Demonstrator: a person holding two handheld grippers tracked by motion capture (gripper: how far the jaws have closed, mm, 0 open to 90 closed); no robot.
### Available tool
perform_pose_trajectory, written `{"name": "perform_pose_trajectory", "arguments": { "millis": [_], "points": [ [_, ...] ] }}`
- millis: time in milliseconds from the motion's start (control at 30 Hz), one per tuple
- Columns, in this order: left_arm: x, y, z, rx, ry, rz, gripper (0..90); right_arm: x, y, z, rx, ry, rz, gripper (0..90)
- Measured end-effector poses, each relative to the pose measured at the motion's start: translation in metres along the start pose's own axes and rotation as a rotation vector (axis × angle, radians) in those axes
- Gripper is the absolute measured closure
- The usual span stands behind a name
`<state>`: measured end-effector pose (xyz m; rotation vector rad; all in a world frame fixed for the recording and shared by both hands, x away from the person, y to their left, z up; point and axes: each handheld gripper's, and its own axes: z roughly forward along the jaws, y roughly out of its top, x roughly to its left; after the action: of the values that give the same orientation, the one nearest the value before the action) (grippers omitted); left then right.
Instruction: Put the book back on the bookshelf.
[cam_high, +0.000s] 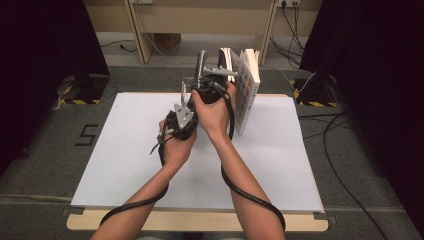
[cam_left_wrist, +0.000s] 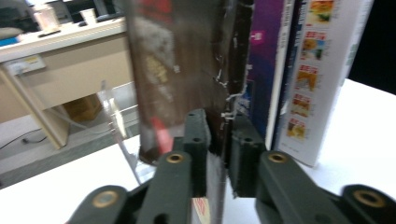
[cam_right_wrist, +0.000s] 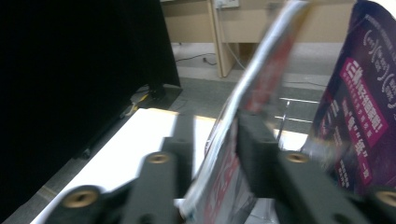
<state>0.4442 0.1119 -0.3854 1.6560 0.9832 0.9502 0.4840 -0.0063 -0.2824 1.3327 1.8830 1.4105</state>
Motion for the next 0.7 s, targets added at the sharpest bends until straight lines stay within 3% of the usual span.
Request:
{"name": "perform_pose_trajectory", "arguments": {
  "millis": [67,267,333,433,600,700],
  "points": [
    [0.003,-0.002,-0.001,-0.004,0.014,-0.012,86.4,-0.001,0.0,-0.005,-0.01,0.033,0.004,58.3],
    [0.011,-0.002,-0.002,-0.015,0.046,-0.083,87.0,-0.001,-0.002,-0.03,-0.05,0.111,-0.012,58.7],
    [0.02,-0.003,-0.003,-0.021,0.059,-0.126,87.0,-0.006,-0.004,-0.039,-0.056,0.11,-0.023,59.0],
    [0.028,-0.005,-0.005,-0.024,0.068,-0.151,87.0,-0.019,-0.011,-0.054,-0.06,0.098,-0.018,60.0],
    [0.039,-0.009,-0.008,-0.035,0.087,-0.185,87.0,-0.052,-0.036,-0.072,-0.025,0.043,-0.021,60.9],
    [0.043,-0.01,-0.008,-0.038,0.097,-0.209,87.0,-0.076,-0.061,-0.082,0.013,0.006,-0.005,61.3]
  ]
}}
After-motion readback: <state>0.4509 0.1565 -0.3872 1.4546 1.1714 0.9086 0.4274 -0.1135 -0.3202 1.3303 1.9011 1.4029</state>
